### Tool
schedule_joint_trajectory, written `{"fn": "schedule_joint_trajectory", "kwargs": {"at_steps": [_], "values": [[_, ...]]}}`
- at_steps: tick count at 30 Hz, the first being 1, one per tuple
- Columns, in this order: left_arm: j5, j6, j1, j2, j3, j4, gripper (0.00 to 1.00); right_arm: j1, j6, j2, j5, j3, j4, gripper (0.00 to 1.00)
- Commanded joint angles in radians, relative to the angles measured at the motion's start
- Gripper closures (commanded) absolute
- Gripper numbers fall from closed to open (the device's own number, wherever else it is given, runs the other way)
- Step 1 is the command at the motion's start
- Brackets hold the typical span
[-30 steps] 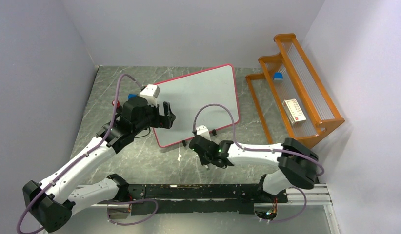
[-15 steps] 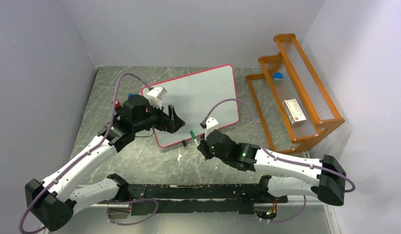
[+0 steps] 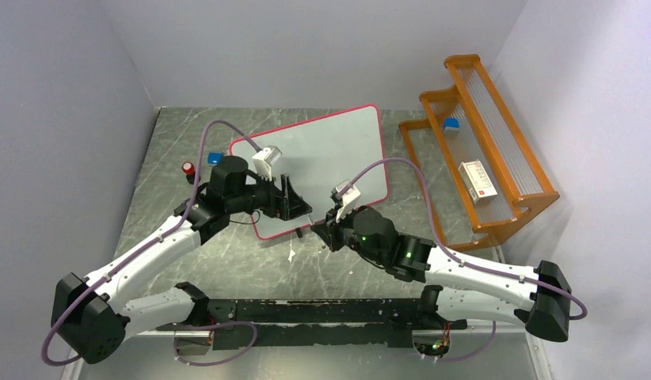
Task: Write a sentence on the whiteboard
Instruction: Open the whiteboard marker at the center of the board.
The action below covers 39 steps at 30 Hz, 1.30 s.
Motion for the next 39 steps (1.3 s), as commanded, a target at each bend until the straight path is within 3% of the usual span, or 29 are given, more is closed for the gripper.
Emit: {"fn": "schedule_joint_trajectory", "kwargs": {"at_steps": [1, 10, 16, 18, 26, 30, 35, 39], "values": [[0.068, -0.068, 0.007, 0.009, -0.028, 0.101, 0.2, -0.003, -0.03, -0.018, -0.023, -0.029, 0.079, 1.0], [0.04, -0.103, 0.009, 0.018, -0.026, 0.11, 0.52, -0.003, -0.039, -0.007, -0.032, -0.042, 0.112, 1.0], [0.033, -0.148, 0.018, 0.004, -0.038, 0.135, 0.82, -0.003, -0.033, -0.002, -0.035, -0.057, 0.142, 1.0], [0.026, -0.178, 0.022, -0.01, -0.049, 0.152, 0.94, -0.004, -0.023, -0.007, -0.033, -0.067, 0.162, 0.96], [-0.068, -0.364, 0.042, -0.105, -0.126, 0.224, 0.95, -0.006, 0.052, -0.081, 0.001, -0.143, 0.344, 0.61], [-0.128, -0.47, 0.043, -0.164, -0.17, 0.271, 0.95, -0.019, 0.114, -0.113, -0.01, -0.184, 0.443, 0.34], [-0.174, -0.587, 0.045, -0.23, -0.233, 0.367, 0.95, -0.063, 0.233, -0.138, -0.043, -0.235, 0.558, 0.1], [-0.228, -0.667, 0.044, -0.292, -0.287, 0.45, 0.95, -0.121, 0.35, -0.136, -0.109, -0.267, 0.638, 0.02]]}}
